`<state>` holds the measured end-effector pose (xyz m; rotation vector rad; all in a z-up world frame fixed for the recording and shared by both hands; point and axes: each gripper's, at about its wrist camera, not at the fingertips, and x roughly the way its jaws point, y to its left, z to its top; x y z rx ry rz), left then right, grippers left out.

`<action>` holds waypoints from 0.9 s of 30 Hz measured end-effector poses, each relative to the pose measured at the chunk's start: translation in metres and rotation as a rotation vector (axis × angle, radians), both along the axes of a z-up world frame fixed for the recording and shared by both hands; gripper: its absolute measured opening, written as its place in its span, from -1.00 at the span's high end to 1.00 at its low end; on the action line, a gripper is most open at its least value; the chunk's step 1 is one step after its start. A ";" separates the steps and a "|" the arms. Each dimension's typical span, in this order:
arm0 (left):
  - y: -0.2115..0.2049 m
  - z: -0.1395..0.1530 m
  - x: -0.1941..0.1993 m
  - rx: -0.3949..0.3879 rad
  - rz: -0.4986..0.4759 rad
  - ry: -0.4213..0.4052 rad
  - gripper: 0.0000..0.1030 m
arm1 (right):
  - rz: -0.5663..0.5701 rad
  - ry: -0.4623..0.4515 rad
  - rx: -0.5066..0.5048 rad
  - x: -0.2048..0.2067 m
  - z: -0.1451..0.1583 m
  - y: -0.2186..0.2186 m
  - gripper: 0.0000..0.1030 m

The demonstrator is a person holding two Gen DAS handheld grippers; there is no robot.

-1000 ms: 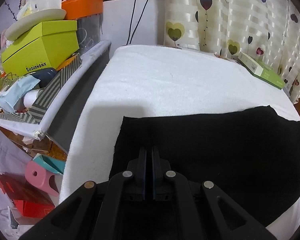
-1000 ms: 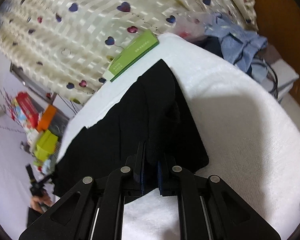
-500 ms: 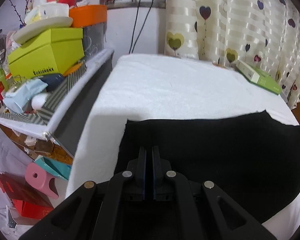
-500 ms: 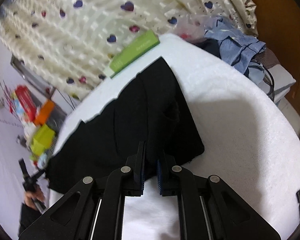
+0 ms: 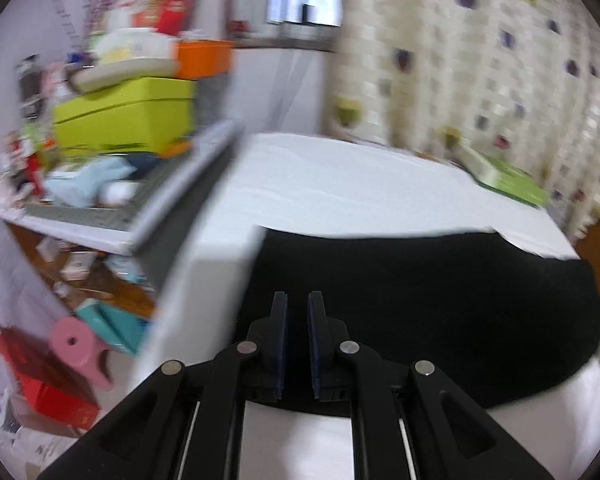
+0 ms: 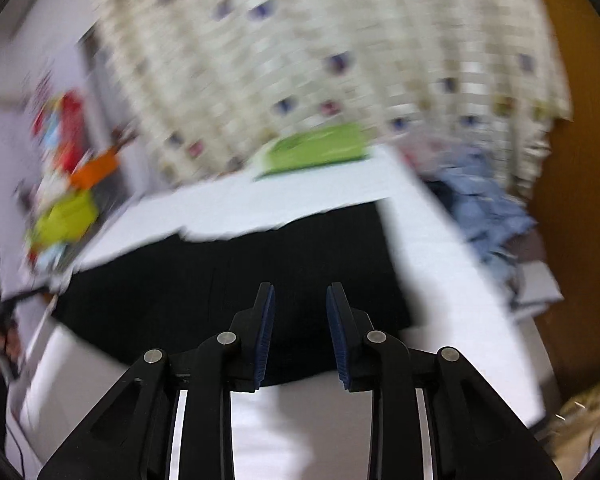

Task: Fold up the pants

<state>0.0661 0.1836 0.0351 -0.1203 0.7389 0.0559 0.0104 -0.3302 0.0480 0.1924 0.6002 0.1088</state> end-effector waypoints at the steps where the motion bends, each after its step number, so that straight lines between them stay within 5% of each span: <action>1: -0.012 -0.003 0.001 -0.008 -0.036 0.011 0.77 | 0.040 0.024 -0.020 0.008 -0.005 0.015 0.45; 7: -0.055 -0.040 0.001 -0.002 -0.126 0.097 0.76 | 0.201 0.194 -0.136 0.030 -0.047 0.058 0.45; 9: -0.048 -0.036 -0.007 -0.022 -0.117 0.094 0.70 | 0.210 0.173 -0.113 0.026 -0.043 0.052 0.44; 16: -0.004 -0.029 -0.033 -0.050 0.025 0.076 0.55 | 0.191 0.165 -0.093 0.025 -0.042 0.038 0.44; 19: 0.016 -0.032 -0.035 -0.159 0.110 0.042 0.13 | 0.196 0.157 -0.090 0.026 -0.039 0.041 0.44; 27: 0.026 -0.043 -0.013 -0.203 0.232 0.057 0.10 | 0.183 0.122 -0.086 0.029 -0.032 0.037 0.44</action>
